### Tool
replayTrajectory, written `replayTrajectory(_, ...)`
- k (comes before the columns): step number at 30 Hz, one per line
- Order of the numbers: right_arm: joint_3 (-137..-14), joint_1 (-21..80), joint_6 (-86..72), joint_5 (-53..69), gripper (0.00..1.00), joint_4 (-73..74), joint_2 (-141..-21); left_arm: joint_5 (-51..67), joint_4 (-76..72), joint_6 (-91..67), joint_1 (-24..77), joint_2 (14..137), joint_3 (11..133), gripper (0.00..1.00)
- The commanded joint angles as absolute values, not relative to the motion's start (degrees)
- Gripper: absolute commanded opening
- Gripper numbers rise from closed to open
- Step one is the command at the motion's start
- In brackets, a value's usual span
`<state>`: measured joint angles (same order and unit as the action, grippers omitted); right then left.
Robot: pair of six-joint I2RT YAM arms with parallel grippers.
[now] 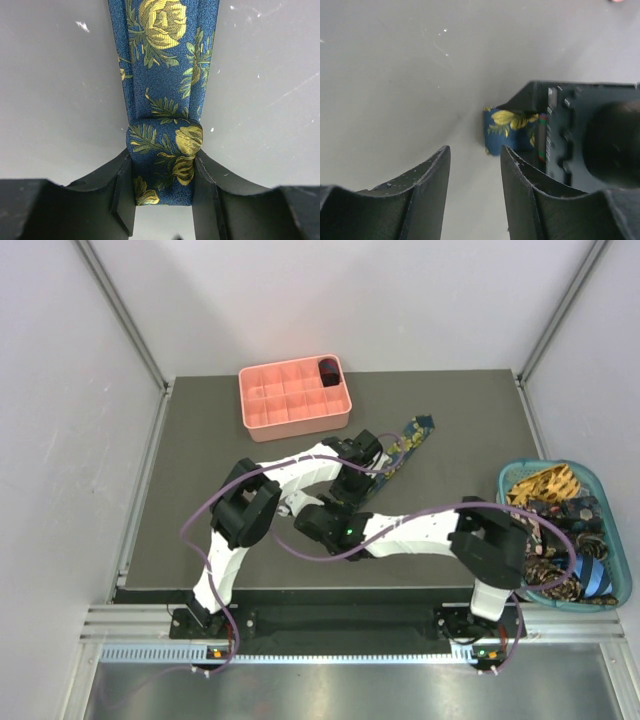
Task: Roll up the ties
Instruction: Roll the tie
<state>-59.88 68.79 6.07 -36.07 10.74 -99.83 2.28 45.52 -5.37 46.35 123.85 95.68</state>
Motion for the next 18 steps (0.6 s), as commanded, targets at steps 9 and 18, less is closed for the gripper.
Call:
replayTrajectory(9, -71.4, 70.8, 8.3, -50.8, 0.48, 21.2, -112.8, 5.2, 64.1, -6.8, 47.5, 129.8, 94.6, 0.17)
replayTrajectory(18, -73.7, 71.1, 11.2, -56.7, 0.53, 21.3, -117.6, 5.0, 67.8, -5.9, 47.5, 133.6, 100.6, 0.17)
